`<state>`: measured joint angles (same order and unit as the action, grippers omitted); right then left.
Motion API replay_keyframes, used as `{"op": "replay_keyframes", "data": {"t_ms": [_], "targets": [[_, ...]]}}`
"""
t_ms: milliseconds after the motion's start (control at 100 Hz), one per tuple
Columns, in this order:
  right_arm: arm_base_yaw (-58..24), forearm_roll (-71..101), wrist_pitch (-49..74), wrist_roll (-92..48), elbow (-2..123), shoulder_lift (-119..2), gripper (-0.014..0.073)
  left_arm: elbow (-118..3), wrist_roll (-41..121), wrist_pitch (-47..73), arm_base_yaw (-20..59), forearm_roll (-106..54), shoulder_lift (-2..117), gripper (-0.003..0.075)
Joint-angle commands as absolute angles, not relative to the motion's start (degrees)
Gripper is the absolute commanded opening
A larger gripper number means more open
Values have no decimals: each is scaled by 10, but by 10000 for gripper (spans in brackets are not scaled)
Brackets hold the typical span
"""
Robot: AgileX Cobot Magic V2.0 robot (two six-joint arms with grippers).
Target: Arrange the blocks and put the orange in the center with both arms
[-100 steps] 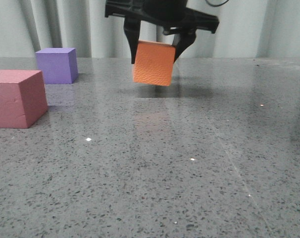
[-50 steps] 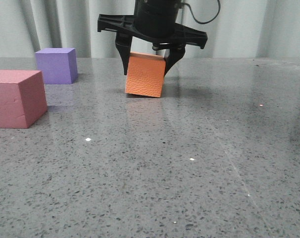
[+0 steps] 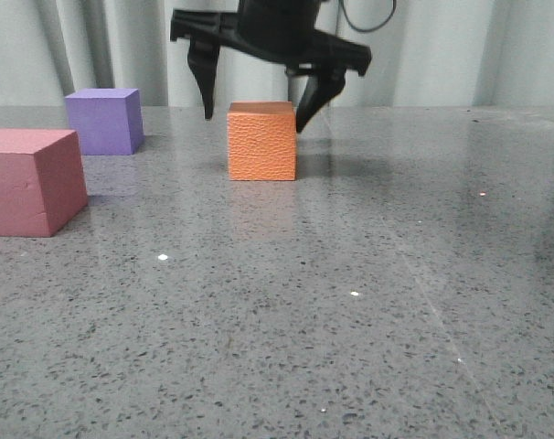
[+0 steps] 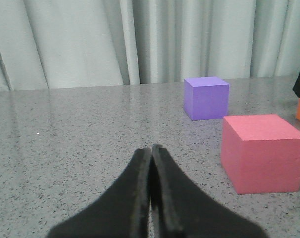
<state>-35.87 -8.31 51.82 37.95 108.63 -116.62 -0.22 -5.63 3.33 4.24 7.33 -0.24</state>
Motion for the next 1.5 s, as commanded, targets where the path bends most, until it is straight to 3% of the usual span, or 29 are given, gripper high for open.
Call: {"op": "replay_keyframes", "data": {"t_ms": [0, 350, 580, 720, 910, 1000, 1490], "targets": [[-359, -91, 497, 336, 1116, -1103, 643, 28, -55, -14, 45, 68, -20, -19], [-355, -301, 577, 311, 1106, -973, 643, 28, -55, -14, 45, 68, -20, -19], [-341, -329, 545, 305, 976, -847, 621, 28, -55, -14, 45, 68, -20, -19], [-333, -329, 504, 306, 849, -761, 443, 28, -55, -14, 45, 68, -20, -19], [-333, -328, 493, 311, 713, -666, 61, 28, -55, -14, 45, 68, -20, -19], [-333, -327, 493, 314, 668, -626, -74, 28, -55, -14, 45, 68, -20, -19], [-333, -327, 525, 316, 609, -523, -67, 28, -55, -14, 45, 68, -20, -19]]}}
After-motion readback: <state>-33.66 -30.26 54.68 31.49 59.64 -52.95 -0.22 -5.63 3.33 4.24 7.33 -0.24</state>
